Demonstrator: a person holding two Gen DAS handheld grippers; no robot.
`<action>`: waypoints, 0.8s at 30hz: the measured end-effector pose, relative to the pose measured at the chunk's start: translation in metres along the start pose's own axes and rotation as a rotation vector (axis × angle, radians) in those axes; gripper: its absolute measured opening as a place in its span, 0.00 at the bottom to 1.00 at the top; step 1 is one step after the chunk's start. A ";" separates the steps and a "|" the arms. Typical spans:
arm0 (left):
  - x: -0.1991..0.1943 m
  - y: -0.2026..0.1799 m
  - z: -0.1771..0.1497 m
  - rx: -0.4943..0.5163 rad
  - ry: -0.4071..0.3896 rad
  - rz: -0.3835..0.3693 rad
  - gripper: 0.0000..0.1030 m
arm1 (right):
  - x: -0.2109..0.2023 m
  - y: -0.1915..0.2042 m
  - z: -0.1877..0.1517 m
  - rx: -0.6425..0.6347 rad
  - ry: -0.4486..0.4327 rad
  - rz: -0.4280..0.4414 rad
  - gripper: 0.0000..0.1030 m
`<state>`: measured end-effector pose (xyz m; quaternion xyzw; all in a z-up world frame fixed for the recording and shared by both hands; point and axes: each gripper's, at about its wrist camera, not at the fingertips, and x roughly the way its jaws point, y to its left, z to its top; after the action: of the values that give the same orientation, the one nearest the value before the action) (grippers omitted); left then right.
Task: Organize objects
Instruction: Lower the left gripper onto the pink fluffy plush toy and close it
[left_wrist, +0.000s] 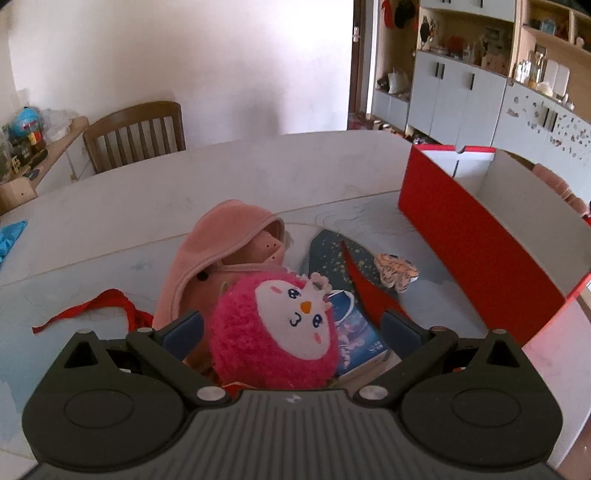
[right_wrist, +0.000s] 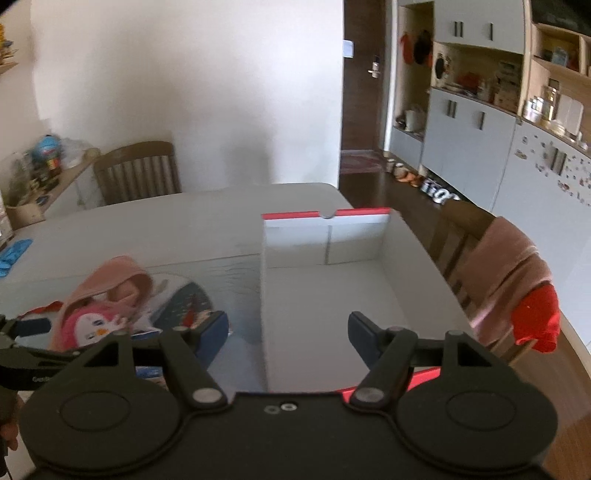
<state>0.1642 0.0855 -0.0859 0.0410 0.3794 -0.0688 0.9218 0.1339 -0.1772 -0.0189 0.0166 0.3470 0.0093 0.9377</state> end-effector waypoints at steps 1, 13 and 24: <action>0.003 0.000 0.000 0.003 0.002 0.006 1.00 | 0.003 -0.004 0.002 0.002 0.002 -0.009 0.69; 0.041 -0.006 0.000 -0.024 0.081 0.146 0.99 | 0.053 -0.075 0.016 -0.028 0.058 -0.073 0.69; 0.052 -0.021 0.001 -0.043 0.103 0.233 0.98 | 0.097 -0.129 0.022 -0.075 0.117 -0.095 0.69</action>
<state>0.1981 0.0600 -0.1219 0.0686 0.4204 0.0489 0.9034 0.2227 -0.3035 -0.0704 -0.0353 0.4010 -0.0212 0.9151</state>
